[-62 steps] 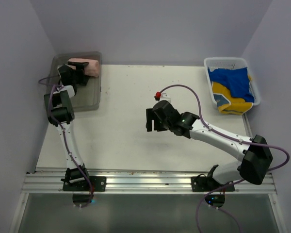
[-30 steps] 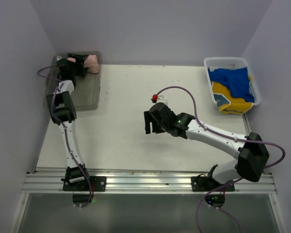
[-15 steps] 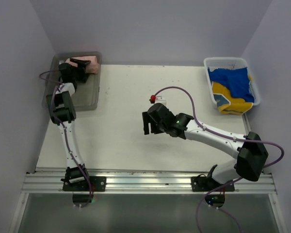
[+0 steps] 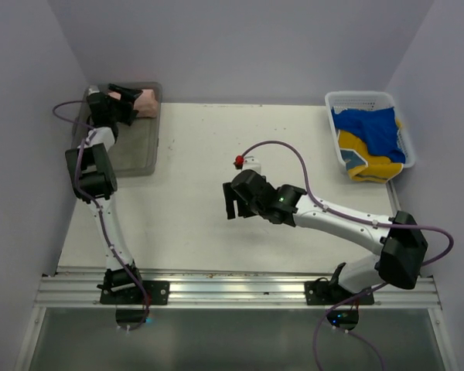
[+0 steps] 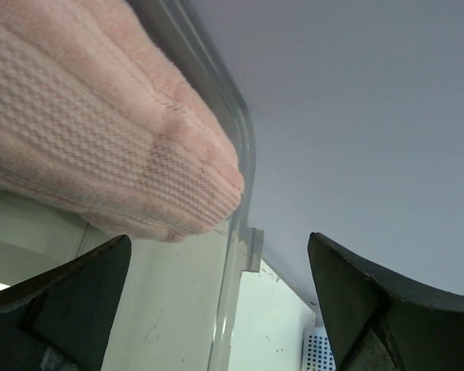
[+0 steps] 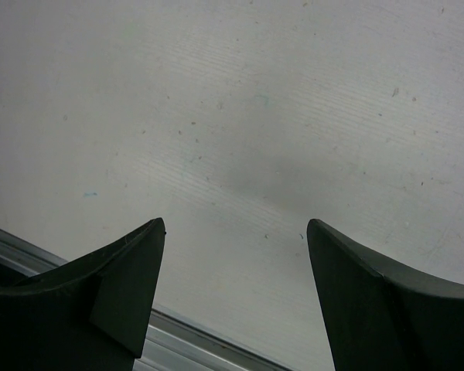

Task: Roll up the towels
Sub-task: Place the rolled towel into the container, then grab a towel with the right arm

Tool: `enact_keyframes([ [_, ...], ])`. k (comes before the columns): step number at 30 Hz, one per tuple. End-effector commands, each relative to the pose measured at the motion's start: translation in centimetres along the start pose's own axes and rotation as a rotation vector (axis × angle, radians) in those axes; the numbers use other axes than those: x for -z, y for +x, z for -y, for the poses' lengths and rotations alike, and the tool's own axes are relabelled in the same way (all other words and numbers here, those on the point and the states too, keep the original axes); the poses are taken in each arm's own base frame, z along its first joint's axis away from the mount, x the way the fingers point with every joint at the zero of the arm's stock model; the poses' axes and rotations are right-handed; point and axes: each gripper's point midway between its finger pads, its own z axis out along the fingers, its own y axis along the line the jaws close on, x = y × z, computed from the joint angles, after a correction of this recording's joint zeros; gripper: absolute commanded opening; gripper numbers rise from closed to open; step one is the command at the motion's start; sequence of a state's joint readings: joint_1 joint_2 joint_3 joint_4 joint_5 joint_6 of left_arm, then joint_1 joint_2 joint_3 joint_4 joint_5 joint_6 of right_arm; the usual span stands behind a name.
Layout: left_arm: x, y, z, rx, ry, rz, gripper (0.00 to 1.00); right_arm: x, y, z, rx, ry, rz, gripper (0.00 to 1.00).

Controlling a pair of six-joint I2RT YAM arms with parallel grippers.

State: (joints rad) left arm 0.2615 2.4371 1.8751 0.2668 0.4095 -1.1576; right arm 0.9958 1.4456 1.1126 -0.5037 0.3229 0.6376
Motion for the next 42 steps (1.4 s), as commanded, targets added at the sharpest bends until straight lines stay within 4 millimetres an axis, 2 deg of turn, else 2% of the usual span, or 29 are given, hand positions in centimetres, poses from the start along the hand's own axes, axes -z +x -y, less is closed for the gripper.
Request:
enact_keyframes([
  [1,1.9,-1.2,5.2,-0.102,0.082,0.019,1.00,1.7,-1.9,-0.5,-0.024,-0.013,0.075,0.78],
  [6,3.2,-0.7,7.4,-0.157,0.104,-0.004,1.00,2.3,-1.7,-0.9,-0.020,-0.019,0.093,0.78],
  [8,3.8,0.3,7.6,-0.189,0.096,-0.020,1.00,2.6,-1.6,-0.9,-0.017,-0.014,0.100,0.78],
  [9,4.5,0.5,8.9,-0.211,0.109,-0.019,1.00,2.9,-1.9,-0.6,-0.023,-0.006,0.115,0.78],
  [11,5.0,2.7,8.6,-0.260,0.083,-0.044,0.99,3.1,-2.1,0.1,-0.025,0.026,0.130,0.78],
  [12,6.1,3.0,9.9,-0.283,0.081,-0.044,1.00,3.3,-2.4,0.8,-0.024,0.060,0.145,0.78],
  [13,6.5,4.8,9.5,-0.297,0.061,-0.070,1.00,3.6,-2.9,1.3,-0.025,0.092,0.161,0.79],
  [14,7.0,5.0,9.7,-0.346,0.041,-0.048,1.00,3.8,-2.6,2.4,-0.012,0.144,0.150,0.79],
  [15,8.7,5.2,11.1,-0.377,0.024,-0.035,1.00,4.1,-3.6,3.6,-0.013,0.212,0.189,0.80],
  [16,9.3,6.9,11.3,-0.414,-0.003,-0.052,1.00,4.3,-3.7,4.3,-0.009,0.247,0.194,0.81],
  [17,10.0,7.0,11.3,-0.480,-0.043,-0.023,1.00,4.5,-3.6,5.7,-0.003,0.300,0.186,0.82],
  [18,12.1,7.5,12.8,-0.508,-0.061,-0.017,1.00,4.5,-3.8,6.4,-0.008,0.324,0.189,0.82],
  [19,13.0,9.9,12.4,-0.534,-0.077,-0.048,1.00,4.7,-3.9,7.0,-0.012,0.337,0.192,0.82],
  [20,14.0,9.7,12.6,-0.566,-0.095,-0.018,1.00,4.7,-4.3,8.1,-0.034,0.360,0.196,0.83],
  [21,16.1,11.0,13.5,-0.595,-0.091,-0.017,0.99,4.7,-4.2,8.8,-0.043,0.373,0.193,0.84],
  [24,19.1,14.8,15.4,-0.704,-0.103,-0.037,1.00,5.1,-4.5,11.7,-0.100,0.422,0.197,0.85],
  [25,19.6,15.0,15.4,-0.734,-0.137,-0.025,1.00,5.2,-4.6,12.5,-0.115,0.437,0.197,0.86],
  [26,20.2,15.9,15.5,-0.784,-0.148,-0.042,0.99,5.6,-4.9,14.4,-0.156,0.471,0.197,0.87],
  [27,21.4,18.3,15.7,-0.821,-0.152,-0.094,1.00,5.7,-5.1,15.5,-0.179,0.490,0.197,0.87],
  [30,23.3,21.3,14.8,-0.879,-0.183,-0.168,1.00,7.1,-6.8,19.7,-0.266,0.563,0.224,0.87],
  [31,24.0,23.4,14.8,-0.903,-0.171,-0.210,1.00,7.6,-7.5,20.7,-0.290,0.580,0.237,0.86],
  [32,24.6,24.4,14.5,-0.919,-0.178,-0.229,1.00,8.4,-8.3,23.3,-0.331,0.633,0.249,0.86],
  [35,26.9,28.7,12.7,-0.970,-0.172,-0.338,1.00,10.0,-11.0,27.5,-0.421,0.676,0.290,0.86],
  [36,27.8,31.0,11.4,-1.002,-0.166,-0.397,1.00,9.7,-12.1,28.0,-0.448,0.645,0.286,0.86],
  [37,28.4,32.1,10.8,-1.021,-0.163,-0.427,1.00,9.8,-12.6,29.2,-0.479,0.651,0.288,0.86],
  [38,28.8,32.8,10.2,-1.035,-0.174,-0.443,1.00,10.0,-13.0,31.5,-0.524,0.681,0.291,0.86],
  [39,29.9,34.5,9.1,-1.066,-0.178,-0.493,1.00,9.2,-14.1,32.5,-0.541,0.676,0.282,0.86],
  [41,31.1,36.1,7.7,-1.085,-0.195,-0.547,1.00,8.1,-15.3,35.4,-0.573,0.713,0.255,0.86],
  [42,31.5,36.5,7.3,-1.087,-0.200,-0.562,1.00,9.3,-16.0,36.4,-0.592,0.730,0.283,0.86],
])
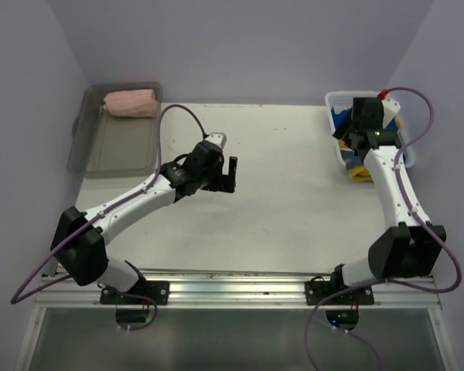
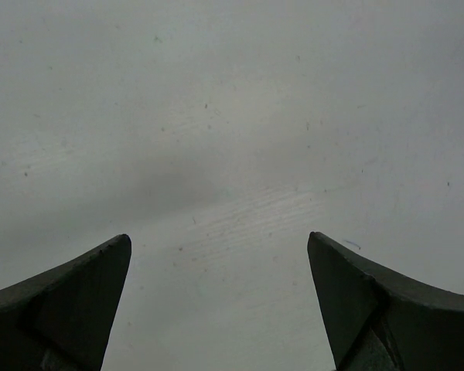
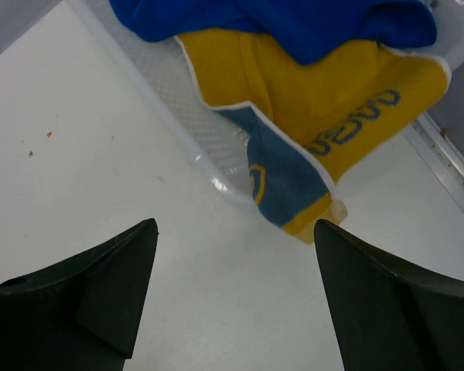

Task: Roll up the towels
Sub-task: Grab a towel with the right arm

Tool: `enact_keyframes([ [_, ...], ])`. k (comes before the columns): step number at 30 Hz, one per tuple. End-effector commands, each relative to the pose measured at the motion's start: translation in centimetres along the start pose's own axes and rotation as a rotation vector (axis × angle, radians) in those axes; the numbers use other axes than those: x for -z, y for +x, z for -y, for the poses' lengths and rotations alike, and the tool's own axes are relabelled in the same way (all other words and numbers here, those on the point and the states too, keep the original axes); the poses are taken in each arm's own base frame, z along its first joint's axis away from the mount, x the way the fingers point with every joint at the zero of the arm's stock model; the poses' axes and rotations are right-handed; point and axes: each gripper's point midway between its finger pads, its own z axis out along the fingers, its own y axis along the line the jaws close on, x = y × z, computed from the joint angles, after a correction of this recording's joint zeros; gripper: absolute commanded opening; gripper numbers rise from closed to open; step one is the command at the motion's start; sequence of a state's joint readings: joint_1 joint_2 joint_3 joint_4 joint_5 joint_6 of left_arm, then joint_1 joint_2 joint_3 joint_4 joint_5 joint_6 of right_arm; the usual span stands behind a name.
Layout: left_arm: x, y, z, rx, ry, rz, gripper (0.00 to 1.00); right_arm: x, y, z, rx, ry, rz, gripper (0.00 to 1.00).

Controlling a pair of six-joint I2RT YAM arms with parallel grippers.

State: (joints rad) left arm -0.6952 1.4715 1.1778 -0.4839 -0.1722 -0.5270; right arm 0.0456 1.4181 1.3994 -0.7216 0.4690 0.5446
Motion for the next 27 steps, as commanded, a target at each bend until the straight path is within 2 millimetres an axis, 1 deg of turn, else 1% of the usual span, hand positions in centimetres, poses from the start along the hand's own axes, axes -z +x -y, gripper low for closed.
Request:
enact_keyframes([
  [1,1.1,1.8,0.0,-0.034,-0.028,-0.033,1.00,-4.7,-1.8,0.4,-0.004,0.018,-0.066,0.86],
  [2,1.2,2.1,0.0,-0.032,-0.029,-0.039,1.00,-5.6,-2.2,0.7,-0.016,0.030,-0.075,0.86],
  [3,1.3,2.5,0.1,-0.035,-0.026,-0.046,0.99,-6.5,-3.6,0.5,-0.038,0.022,-0.068,0.86],
  [4,1.4,2.6,0.0,-0.034,-0.028,-0.043,1.00,-9.2,-3.0,1.5,-0.049,0.055,-0.126,0.86],
  [5,1.5,2.4,-0.1,-0.036,-0.029,-0.035,1.00,-10.5,-3.2,1.8,-0.056,0.071,-0.143,0.86],
  [6,1.5,2.6,-0.4,-0.039,-0.038,-0.034,1.00,-11.0,-5.4,1.5,-0.075,0.069,-0.108,0.86],
  [7,1.5,2.4,-0.6,-0.055,-0.049,-0.024,1.00,-13.7,-4.1,2.3,-0.059,0.115,-0.164,0.86],
  [8,1.5,2.2,-0.8,-0.061,-0.055,-0.018,1.00,-14.6,-4.3,2.2,-0.058,0.123,-0.171,0.86],
  [9,1.4,2.2,-0.9,-0.065,-0.063,-0.015,1.00,-14.9,-6.5,1.7,-0.073,0.109,-0.129,0.86],
  [10,1.3,2.2,-1.0,-0.081,-0.069,-0.014,1.00,-16.1,-6.3,2.0,-0.074,0.126,-0.147,0.86],
  [11,0.8,2.4,-1.1,-0.090,-0.075,-0.021,1.00,-18.2,-5.3,1.9,-0.072,0.131,-0.178,0.86],
  [12,0.7,2.2,-0.9,-0.095,-0.075,-0.025,1.00,-18.9,-6.6,1.3,-0.086,0.116,-0.150,0.86],
  [13,0.4,2.3,-0.8,-0.103,-0.070,-0.036,1.00,-19.7,-6.6,1.2,-0.089,0.119,-0.152,0.85],
  [14,-0.1,3.1,-1.0,-0.113,-0.085,-0.075,0.99,-20.3,-6.7,1.1,-0.089,0.121,-0.149,0.85],
  [15,-0.3,2.8,-0.7,-0.112,-0.080,-0.077,1.00,-21.9,-6.6,0.7,-0.091,0.118,-0.151,0.85],
  [18,-1.0,3.3,-0.3,-0.113,-0.066,-0.102,1.00,-24.1,-6.2,0.1,-0.100,0.106,-0.154,0.82],
  [21,-1.3,3.5,-0.1,-0.109,-0.056,-0.110,1.00,-25.2,-5.8,-0.3,-0.119,0.084,-0.150,0.70],
  [22,-1.3,3.6,-0.2,-0.112,-0.060,-0.114,1.00,-25.5,-6.1,-0.3,-0.131,0.078,-0.138,0.59],
  [23,-1.4,3.6,-0.2,-0.115,-0.063,-0.118,1.00,-25.6,-6.1,-0.3,-0.137,0.078,-0.138,0.55],
  [24,-1.5,3.6,-0.3,-0.119,-0.067,-0.119,1.00,-25.6,-6.5,-0.3,-0.142,0.069,-0.131,0.50],
  [25,-1.6,3.6,-0.4,-0.122,-0.075,-0.118,1.00,-25.6,-6.5,-0.2,-0.149,0.064,-0.138,0.39],
  [27,-1.6,3.5,-0.5,-0.127,-0.082,-0.116,0.99,-25.1,-7.1,-0.3,-0.160,0.047,-0.134,0.27],
])
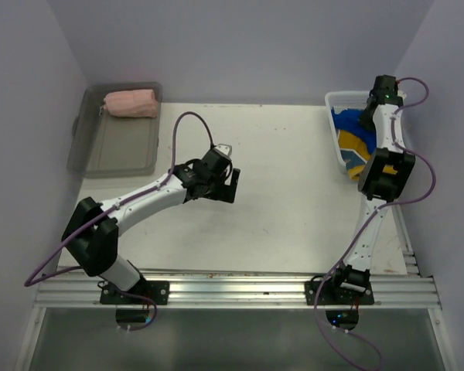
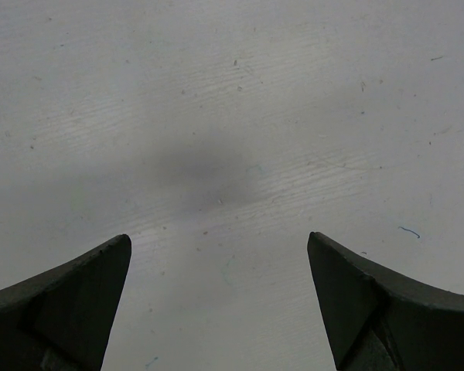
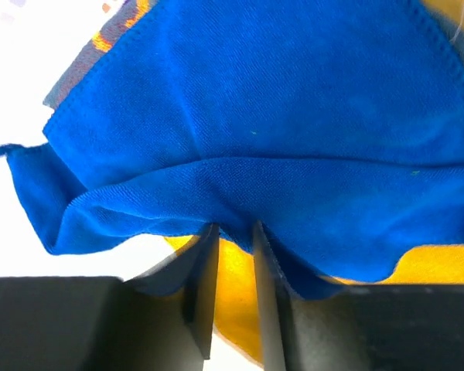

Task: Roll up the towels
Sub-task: Grab a towel with the right arm, then move the towel to the center of the board

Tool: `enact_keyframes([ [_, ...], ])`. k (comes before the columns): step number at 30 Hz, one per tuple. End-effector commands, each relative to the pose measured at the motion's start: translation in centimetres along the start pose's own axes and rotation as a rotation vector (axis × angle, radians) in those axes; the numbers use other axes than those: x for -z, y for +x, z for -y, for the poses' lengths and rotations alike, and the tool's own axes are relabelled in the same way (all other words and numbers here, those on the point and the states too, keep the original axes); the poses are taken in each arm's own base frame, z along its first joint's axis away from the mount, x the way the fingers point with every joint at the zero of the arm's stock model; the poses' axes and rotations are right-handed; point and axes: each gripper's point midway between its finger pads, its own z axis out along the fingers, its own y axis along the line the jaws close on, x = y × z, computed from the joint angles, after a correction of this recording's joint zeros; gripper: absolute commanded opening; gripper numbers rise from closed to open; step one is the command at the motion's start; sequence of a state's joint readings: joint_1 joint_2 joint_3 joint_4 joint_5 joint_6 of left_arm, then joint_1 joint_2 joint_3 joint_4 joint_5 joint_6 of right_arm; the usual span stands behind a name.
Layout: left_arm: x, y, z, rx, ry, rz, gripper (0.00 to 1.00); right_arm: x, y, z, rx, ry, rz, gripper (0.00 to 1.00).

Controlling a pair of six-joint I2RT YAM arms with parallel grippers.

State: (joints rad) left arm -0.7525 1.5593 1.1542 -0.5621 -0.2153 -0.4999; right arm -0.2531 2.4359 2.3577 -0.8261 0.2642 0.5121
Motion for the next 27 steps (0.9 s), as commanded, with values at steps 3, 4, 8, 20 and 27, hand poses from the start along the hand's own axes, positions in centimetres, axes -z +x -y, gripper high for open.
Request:
enact_keyframes([
  [3,0.5,-2.0,0.2,-0.020,-0.005,0.044,1.00,2.8,-3.1,-0.7,-0.045,-0.079,0.062,0.00],
  [4,0.4,-2.1,0.2,-0.021,-0.007,0.045,1.00,4.8,-4.6,-1.3,-0.060,-0.123,0.105,0.00],
  [8,0.4,-2.4,0.2,-0.024,-0.009,0.054,1.00,9.2,-6.3,-1.4,-0.080,-0.187,0.175,0.00],
  [20,4.2,-5.6,1.6,0.050,0.071,0.144,1.00,33.8,-9.0,-2.0,-0.118,-0.518,0.510,0.00],
  [27,5.1,-6.3,-0.6,0.125,0.042,0.162,1.00,47.0,2.0,-8.1,0.128,-0.855,0.512,0.00],
])
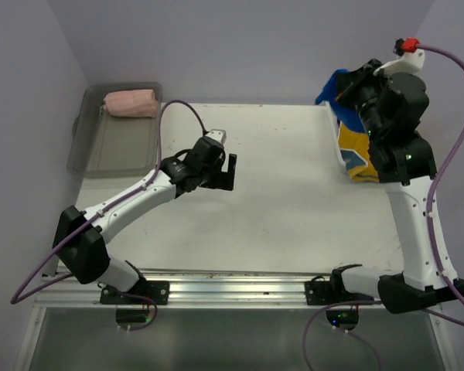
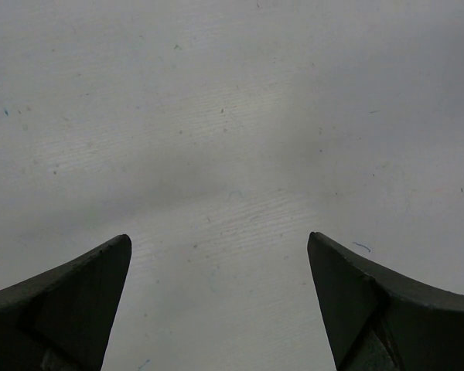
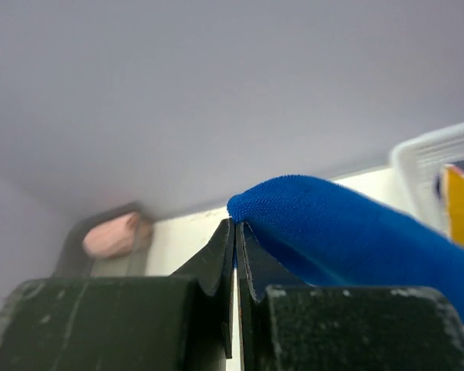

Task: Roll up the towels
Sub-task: Move the towel to the center of the board

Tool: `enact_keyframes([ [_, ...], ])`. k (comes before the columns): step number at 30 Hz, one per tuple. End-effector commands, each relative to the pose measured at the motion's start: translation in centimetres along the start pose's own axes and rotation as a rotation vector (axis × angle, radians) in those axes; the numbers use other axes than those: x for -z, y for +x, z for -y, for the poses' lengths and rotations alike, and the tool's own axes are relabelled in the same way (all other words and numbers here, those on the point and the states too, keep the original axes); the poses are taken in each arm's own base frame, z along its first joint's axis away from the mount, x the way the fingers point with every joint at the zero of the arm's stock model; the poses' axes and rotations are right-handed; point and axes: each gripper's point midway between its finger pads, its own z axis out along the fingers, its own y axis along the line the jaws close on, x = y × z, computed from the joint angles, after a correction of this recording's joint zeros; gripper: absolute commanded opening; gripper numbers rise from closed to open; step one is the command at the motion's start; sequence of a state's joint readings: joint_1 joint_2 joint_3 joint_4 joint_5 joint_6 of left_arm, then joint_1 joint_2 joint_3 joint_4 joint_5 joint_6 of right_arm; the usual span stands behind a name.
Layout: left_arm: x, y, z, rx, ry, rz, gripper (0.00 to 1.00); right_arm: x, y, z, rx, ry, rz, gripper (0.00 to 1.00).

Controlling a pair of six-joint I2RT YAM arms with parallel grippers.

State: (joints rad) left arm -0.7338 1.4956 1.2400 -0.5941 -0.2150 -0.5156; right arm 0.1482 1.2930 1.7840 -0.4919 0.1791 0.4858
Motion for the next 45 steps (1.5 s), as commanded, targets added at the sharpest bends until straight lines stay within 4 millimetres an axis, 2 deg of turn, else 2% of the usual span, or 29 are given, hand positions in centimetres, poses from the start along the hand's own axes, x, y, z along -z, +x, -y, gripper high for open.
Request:
enact_keyframes([
  [1,1.4,-2.6,-2.4,0.098,-0.026,0.055,0.99,0.4,6.9,-2.0,0.067,-0.059,-0.168,0.00],
  [3,1.8,-3.1,-4.1,0.132,-0.041,0.056,1.00,1.5,10.8,-3.8,0.046,-0.112,-0.251,0.00],
  [4,1.9,-3.7,-6.1,0.169,-0.076,0.068,1.00,2.1,12.4,-4.2,0.036,-0.130,-0.284,0.00],
  [5,2.1,-4.0,-7.0,0.181,-0.092,0.075,1.00,2.4,16.8,-3.6,0.038,-0.129,-0.381,0.00],
  [6,2.5,-4.3,-7.8,0.185,-0.109,0.089,1.00,3.2,19.1,-4.8,-0.008,-0.160,-0.431,0.00],
  [7,2.6,-4.7,-9.0,0.202,-0.136,0.097,1.00,3.8,21.5,-5.0,-0.025,-0.172,-0.488,0.00],
  [8,2.7,-4.8,-9.3,0.203,-0.144,0.101,1.00,4.7,26.1,-4.1,-0.022,-0.159,-0.595,0.00],
  [9,2.8,-4.9,-9.6,0.201,-0.154,0.107,1.00,5.6,28.6,-4.8,-0.045,-0.172,-0.652,0.08],
  [11,2.8,-4.8,-9.7,0.204,-0.154,0.103,1.00,6.2,34.7,-2.4,-0.013,-0.104,-0.797,0.37],
  [12,2.6,-4.5,-9.3,0.195,-0.126,0.087,1.00,7.0,36.3,-0.5,0.032,-0.029,-0.863,0.48],
  [14,2.1,-3.8,-8.8,0.184,-0.093,0.061,1.00,6.8,37.6,1.6,0.106,0.056,-0.897,0.57],
  [15,1.8,-2.8,-8.4,0.178,-0.066,0.024,0.99,6.8,37.4,2.7,0.148,0.097,-0.885,0.58],
  [18,1.6,-0.6,-7.6,0.165,-0.020,-0.026,0.98,6.9,36.5,3.7,0.187,0.119,-0.850,0.63],
  [20,1.3,1.9,-6.6,0.144,0.020,-0.078,0.95,7.1,36.5,4.7,0.218,0.148,-0.840,0.63],
  [22,1.3,4.8,-4.1,0.111,0.084,-0.125,0.93,7.3,37.1,6.0,0.232,0.179,-0.857,0.62],
  [23,1.3,5.9,-2.7,0.108,0.123,-0.151,0.93,7.5,37.7,7.6,0.230,0.217,-0.879,0.61],
  [24,1.3,8.2,-0.8,0.066,0.163,-0.199,0.92,7.7,38.1,8.5,0.219,0.239,-0.894,0.61],
  [25,1.2,9.3,0.1,0.056,0.184,-0.224,0.91,8.5,39.3,9.6,0.198,0.247,-0.944,0.60],
  [26,1.1,10.2,0.7,0.046,0.195,-0.244,0.90,8.4,39.3,10.9,0.169,0.272,-0.952,0.59],
  [31,-0.5,13.5,2.5,-0.033,0.180,-0.295,0.86,9.5,40.8,13.4,0.212,0.291,-0.997,0.58],
  [35,-2.3,15.9,2.3,-0.071,0.141,-0.405,0.82,9.4,42.3,14.3,0.263,0.301,-1.050,0.59],
  [36,-3.2,16.8,1.6,-0.084,0.095,-0.442,0.77,9.1,42.5,14.3,0.265,0.296,-1.052,0.59],
  [38,-3.6,16.9,1.4,-0.089,0.062,-0.463,0.70,8.5,43.1,14.1,0.258,0.285,-1.052,0.58],
  [40,-4.4,16.9,0.8,-0.096,0.013,-0.457,0.56,7.5,44.0,14.0,0.251,0.279,-1.050,0.56],
  [41,-4.6,16.8,0.6,-0.098,-0.003,-0.456,0.49,7.2,44.3,13.9,0.251,0.280,-1.053,0.51],
  [42,-5.0,16.4,0.2,-0.103,-0.038,-0.451,0.33,6.9,45.0,14.1,0.254,0.283,-1.063,0.47],
  [43,-5.2,16.1,-0.1,-0.104,-0.051,-0.450,0.23,6.6,45.3,14.0,0.251,0.272,-1.065,0.39],
  [44,-5.3,16.0,-0.2,-0.106,-0.059,-0.453,0.14,6.6,45.6,14.0,0.248,0.268,-1.064,0.26],
  [45,-5.4,15.7,-0.6,-0.111,-0.073,-0.452,0.00,6.1,45.8,13.7,0.235,0.251,-1.043,0.21],
])
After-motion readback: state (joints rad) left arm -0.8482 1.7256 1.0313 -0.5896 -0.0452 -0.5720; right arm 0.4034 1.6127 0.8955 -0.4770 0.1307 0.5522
